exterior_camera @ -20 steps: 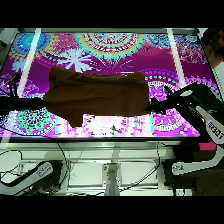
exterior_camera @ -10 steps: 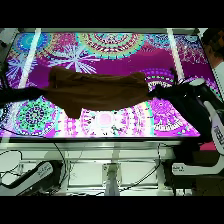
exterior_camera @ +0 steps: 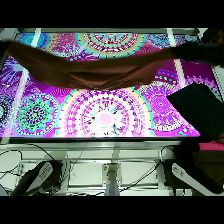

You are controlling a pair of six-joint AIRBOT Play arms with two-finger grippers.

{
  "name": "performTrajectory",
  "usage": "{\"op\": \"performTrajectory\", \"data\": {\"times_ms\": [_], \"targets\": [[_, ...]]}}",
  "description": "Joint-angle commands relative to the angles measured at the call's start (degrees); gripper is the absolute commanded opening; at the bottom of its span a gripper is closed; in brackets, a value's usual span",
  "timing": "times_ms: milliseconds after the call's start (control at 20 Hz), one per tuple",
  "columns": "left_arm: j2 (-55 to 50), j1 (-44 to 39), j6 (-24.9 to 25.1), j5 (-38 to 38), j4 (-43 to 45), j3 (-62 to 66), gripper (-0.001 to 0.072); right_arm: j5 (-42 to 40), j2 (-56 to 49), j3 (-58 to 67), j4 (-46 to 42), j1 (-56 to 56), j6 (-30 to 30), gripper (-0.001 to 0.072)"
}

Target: Fold the clothes and pants, and hang the long-sleeved shirts on hangers.

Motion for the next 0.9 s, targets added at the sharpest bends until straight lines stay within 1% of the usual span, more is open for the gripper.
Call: {"op": "performTrajectory", "data": {"times_ms": [0, 200, 350, 450, 500, 550, 650, 750, 850], "targets": [[6.2, 0.0, 0.0, 8.4, -4.2, 3.5, 0.0016, -1.7, 8.6, 7.9, -5.6, 0.0, 0.4, 0.0016], [12.7, 0.0, 0.0, 9.0, -4.2, 3.5, 0.0017, -2.0, 16.4, 11.9, -10.5, 0.0, 2.9, 0.0016], [16.2, 0.0, 0.0, 13.8, -4.2, 3.5, 0.0016, -4.0, 20.4, 12.6, -13.9, 0.0, 3.6, 0.0015], [16.6, 0.0, -0.1, 15.2, -4.2, 3.5, 0.0016, -5.0, 21.1, 12.6, -16.0, 0.0, 5.3, 0.0016], [16.1, 0.0, -1.5, 15.2, -4.2, 3.4, 0.0016, -4.9, 21.0, 12.6, -17.2, 0.0, 6.0, 0.0015], [15.0, 0.0, -4.0, 15.0, -4.0, 3.3, 0.0016, -4.8, 20.1, 12.4, -18.2, 0.0, 6.4, 0.0016], [11.2, 0.0, -7.7, 12.0, -4.0, 2.4, 0.0016, -4.8, 16.9, 11.1, -18.9, 0.0, 7.4, 0.0016], [4.6, -0.4, -12.0, 4.2, -4.0, 1.5, 0.0016, -3.3, 11.8, 9.1, -19.0, 0.0, 9.6, 0.0015], [-3.2, -2.4, -12.2, -2.6, -3.9, 0.3, 0.0015, -0.9, 5.2, 6.9, -18.7, 0.0, 11.1, 0.0016]]}}
